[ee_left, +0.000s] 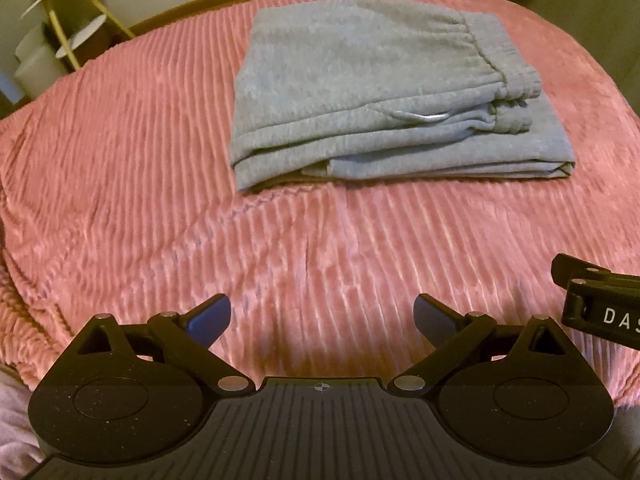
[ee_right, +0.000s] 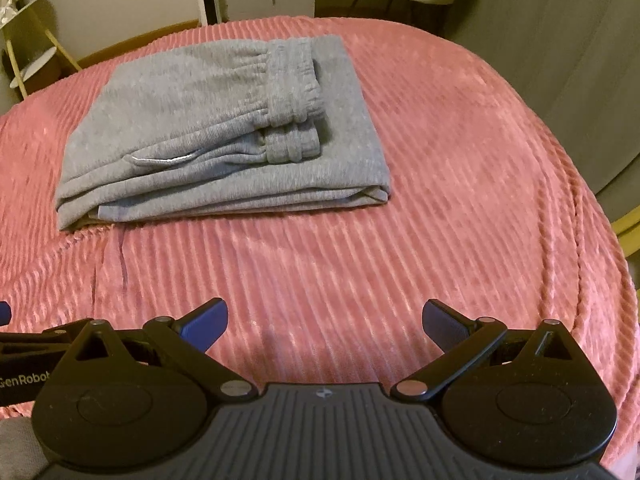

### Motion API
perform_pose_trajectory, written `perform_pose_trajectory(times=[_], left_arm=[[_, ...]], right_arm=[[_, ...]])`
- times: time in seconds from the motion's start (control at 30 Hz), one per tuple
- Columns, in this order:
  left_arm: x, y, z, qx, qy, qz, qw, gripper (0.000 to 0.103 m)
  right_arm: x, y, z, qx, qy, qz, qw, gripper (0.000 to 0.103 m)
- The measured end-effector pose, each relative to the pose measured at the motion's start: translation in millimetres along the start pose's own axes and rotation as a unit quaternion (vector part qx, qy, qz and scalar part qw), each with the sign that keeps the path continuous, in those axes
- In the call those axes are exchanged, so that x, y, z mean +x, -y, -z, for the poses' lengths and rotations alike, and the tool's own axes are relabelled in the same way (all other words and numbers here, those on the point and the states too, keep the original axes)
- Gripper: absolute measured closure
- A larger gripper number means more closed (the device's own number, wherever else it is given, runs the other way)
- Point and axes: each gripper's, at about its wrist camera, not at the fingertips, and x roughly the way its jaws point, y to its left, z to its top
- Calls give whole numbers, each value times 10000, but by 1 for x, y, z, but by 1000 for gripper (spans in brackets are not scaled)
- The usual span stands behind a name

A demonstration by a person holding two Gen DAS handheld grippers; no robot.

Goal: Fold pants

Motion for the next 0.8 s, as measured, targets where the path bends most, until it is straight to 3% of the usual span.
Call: perform_pose_trajectory(times=[0.8], left_arm=[[13, 6, -18, 50, -219, -41, 9997, 2]], right_arm=[[14, -4, -16, -309, -258, 150, 9991, 0]])
